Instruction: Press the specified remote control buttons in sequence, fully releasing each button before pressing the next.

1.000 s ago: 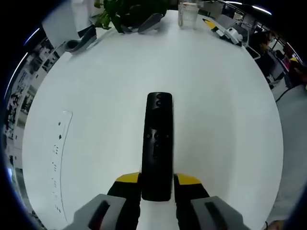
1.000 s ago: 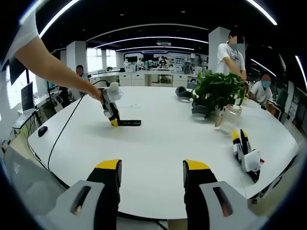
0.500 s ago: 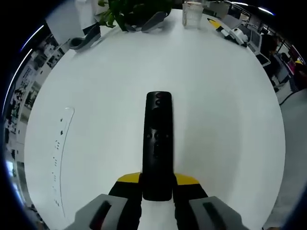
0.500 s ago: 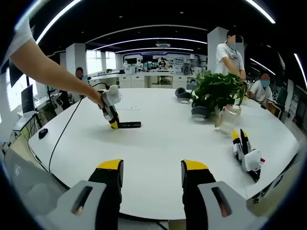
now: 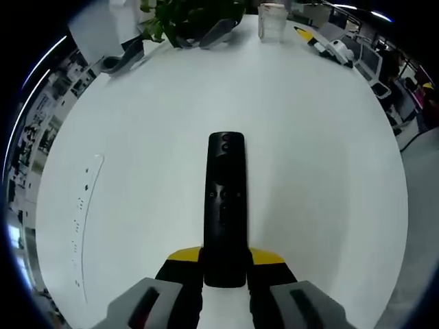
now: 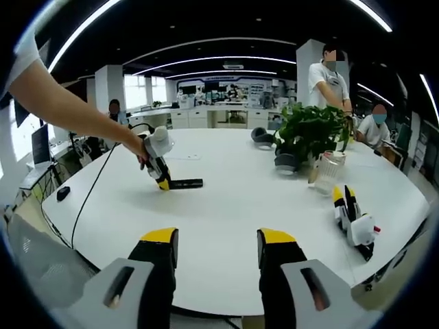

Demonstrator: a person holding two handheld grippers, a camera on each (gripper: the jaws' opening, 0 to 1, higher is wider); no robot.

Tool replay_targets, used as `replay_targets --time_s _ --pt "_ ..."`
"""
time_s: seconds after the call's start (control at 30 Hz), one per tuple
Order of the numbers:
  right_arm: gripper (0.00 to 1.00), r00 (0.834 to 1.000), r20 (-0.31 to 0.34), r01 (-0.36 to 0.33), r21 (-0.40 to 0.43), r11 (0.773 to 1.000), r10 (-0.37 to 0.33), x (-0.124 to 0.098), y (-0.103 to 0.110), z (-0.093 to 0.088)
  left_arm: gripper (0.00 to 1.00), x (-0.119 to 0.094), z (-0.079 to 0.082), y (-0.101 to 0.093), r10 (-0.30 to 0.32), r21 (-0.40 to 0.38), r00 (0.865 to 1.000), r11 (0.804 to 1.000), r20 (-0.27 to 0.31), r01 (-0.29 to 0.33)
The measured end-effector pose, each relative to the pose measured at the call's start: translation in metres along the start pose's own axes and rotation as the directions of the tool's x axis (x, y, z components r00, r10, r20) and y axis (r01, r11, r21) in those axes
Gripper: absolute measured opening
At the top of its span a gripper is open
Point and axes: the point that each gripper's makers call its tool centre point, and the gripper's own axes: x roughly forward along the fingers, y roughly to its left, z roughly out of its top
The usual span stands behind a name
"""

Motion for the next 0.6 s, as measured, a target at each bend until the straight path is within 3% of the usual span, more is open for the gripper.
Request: replay_targets --time_s 0.6 --pt "0.47 0.999 0.028 -0.016 0.004 1.000 0.016 -0.002 0.003 0.005 0.24 -0.003 -0.003 -0.025 -0.002 -0.033 1.000 0.999 0.017 0.003"
